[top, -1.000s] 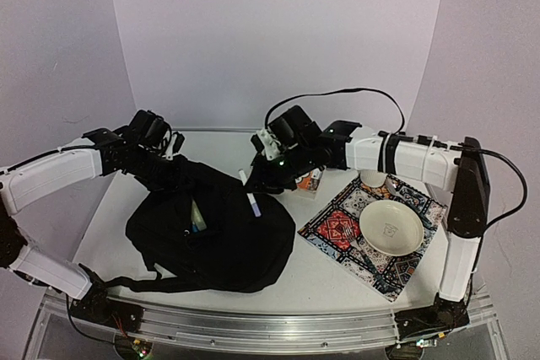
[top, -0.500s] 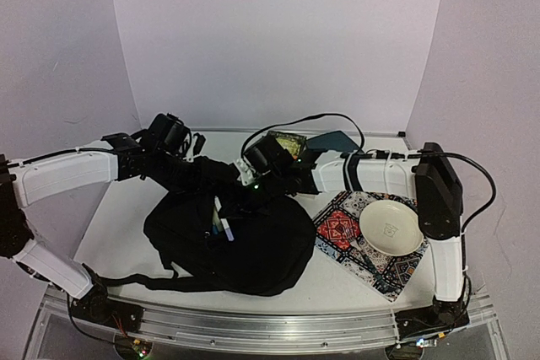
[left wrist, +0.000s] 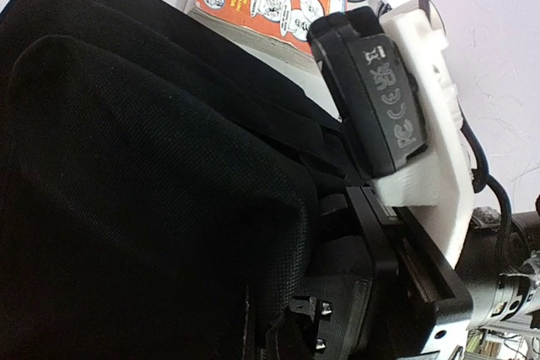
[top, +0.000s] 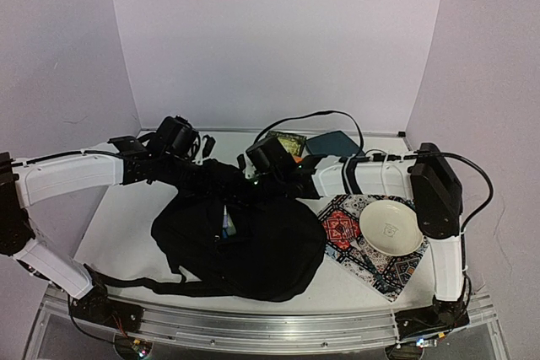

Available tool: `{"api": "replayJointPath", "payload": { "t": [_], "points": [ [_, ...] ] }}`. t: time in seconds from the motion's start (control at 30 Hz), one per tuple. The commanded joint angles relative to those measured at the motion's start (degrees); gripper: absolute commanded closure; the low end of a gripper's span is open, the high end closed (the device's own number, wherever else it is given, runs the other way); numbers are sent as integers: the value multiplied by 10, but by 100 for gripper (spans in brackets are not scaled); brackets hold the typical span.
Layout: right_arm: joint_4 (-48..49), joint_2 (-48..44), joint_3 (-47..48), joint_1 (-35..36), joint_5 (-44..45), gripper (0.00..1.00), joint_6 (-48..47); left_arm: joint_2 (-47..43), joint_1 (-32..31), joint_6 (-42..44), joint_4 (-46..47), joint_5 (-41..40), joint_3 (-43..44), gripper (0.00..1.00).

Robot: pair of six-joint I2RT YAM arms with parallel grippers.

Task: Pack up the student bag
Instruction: Place the pen in the lower front pocket of the bag.

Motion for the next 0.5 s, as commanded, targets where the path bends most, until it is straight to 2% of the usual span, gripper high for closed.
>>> {"api": "replayJointPath", "payload": {
  "t": [0.0,0.07,0.17,0.3,0.47],
  "points": [
    [44,-9,10,-4,24,74,13,-11,-4,-10,69,22,27,100],
    [48,-9,5,-3,19,66,9,-12,-4,-7,71,17,24,98],
    [52,-23,-14,-2,20,59,-4,-21,-4,-2,72,-6,17,88],
    [52,-62,-58,-2,35,53,-35,-40,-2,6,71,-45,4,73],
    [31,-114,-100,-2,50,48,-88,-77,0,13,55,-87,-16,62]
  ]
}}
